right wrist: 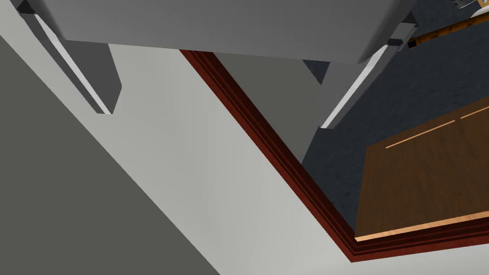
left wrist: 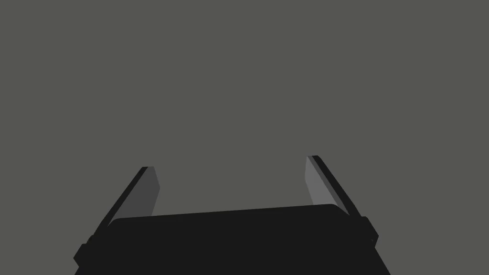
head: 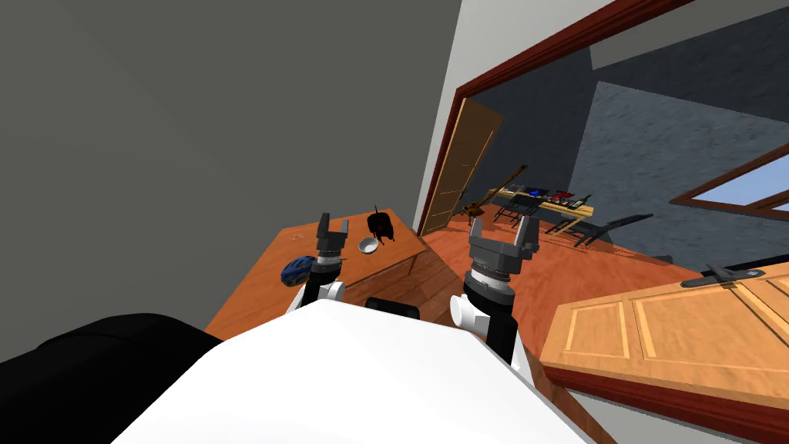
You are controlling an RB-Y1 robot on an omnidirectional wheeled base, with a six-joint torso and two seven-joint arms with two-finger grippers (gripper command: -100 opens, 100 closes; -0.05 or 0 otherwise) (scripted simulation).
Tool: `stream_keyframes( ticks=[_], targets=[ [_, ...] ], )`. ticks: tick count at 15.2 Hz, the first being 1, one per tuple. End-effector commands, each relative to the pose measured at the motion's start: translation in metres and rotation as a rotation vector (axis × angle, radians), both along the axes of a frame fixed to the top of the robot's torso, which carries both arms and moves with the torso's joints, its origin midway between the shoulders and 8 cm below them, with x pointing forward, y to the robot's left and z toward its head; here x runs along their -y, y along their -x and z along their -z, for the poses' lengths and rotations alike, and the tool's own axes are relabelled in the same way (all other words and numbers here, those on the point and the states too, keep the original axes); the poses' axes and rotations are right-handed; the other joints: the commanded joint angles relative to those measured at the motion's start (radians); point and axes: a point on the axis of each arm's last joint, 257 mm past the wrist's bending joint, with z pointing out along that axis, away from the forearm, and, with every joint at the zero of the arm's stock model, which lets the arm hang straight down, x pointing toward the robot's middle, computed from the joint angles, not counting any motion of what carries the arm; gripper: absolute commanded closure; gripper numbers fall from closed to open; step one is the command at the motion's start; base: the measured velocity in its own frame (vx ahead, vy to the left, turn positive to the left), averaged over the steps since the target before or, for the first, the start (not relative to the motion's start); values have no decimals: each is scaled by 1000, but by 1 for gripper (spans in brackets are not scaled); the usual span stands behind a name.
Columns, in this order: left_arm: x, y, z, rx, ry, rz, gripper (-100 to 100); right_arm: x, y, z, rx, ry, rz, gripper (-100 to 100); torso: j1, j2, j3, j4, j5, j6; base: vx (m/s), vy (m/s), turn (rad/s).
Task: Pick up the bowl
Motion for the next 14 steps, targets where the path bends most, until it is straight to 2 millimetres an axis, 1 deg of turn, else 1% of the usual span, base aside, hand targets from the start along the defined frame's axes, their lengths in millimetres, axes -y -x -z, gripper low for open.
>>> stream_keyframes(
  ticks=[1, 2, 3, 6, 7, 8, 9, 10, 11, 12, 13, 14],
  targets=[
    [1, -3, 4, -22, -25, 18, -100, 0, 0, 0, 0, 0, 0, 0, 0, 0, 0, 0, 0, 0, -36, -32, -39],
    [1, -5, 9, -41, -38, 29, -100, 0, 0, 0, 0, 0, 0, 0, -1, 1, 1, 0, 0, 0, -86, -71, -82],
    [1, -5, 9, -41, -39, 30, -100, 0, 0, 0, 0, 0, 0, 0, -3, 4, 2, 1, -1, 0, -91, -75, -53],
    [-5, -16, 28, -128, -60, 55, -100, 0, 0, 0, 0, 0, 0, 0, -5, 7, 4, 1, -1, 0, -92, -75, -109],
    [-5, -16, 28, -128, -60, 55, -100, 0, 0, 0, 0, 0, 0, 0, -5, 7, 4, 2, -1, 1, -76, -73, -104],
    [-10, -21, 36, -165, -59, 59, -100, 0, 0, 0, 0, 0, 0, 0, -5, 7, 4, 1, -1, 0, -75, -60, -85],
    [-10, -21, 36, -165, -59, 59, -100, 0, 0, 0, 0, 0, 0, 0, -5, 6, 4, 1, -1, 0, -63, -43, -71],
    [-16, -26, 46, -206, -55, 60, -100, 0, 0, 0, 0, 0, 0, 0, -4, 6, 3, 1, -1, 0, -51, -39, -135],
    [-16, -26, 46, -206, -55, 60, -100, 0, 0, 0, 0, 0, 0, 0, -3, 5, 3, 1, -1, 0, -40, -33, -113],
    [-22, -29, 55, -242, -48, 61, -100, 0, 0, 0, 0, 0, 0, 0, -2, 4, 3, 1, -1, 0, -39, -38, -122],
    [-22, -30, 56, -250, -47, 59, -100, 0, 0, 0, 0, 0, 0, 0, -2, 4, 2, 1, -1, 0, -32, -36, -97],
    [-29, -34, 66, -286, -37, 58, -100, 0, 0, 0, 0, 0, 0, 0, -2, 3, 2, 1, -1, 0, -30, -38, -122]
  ],
)
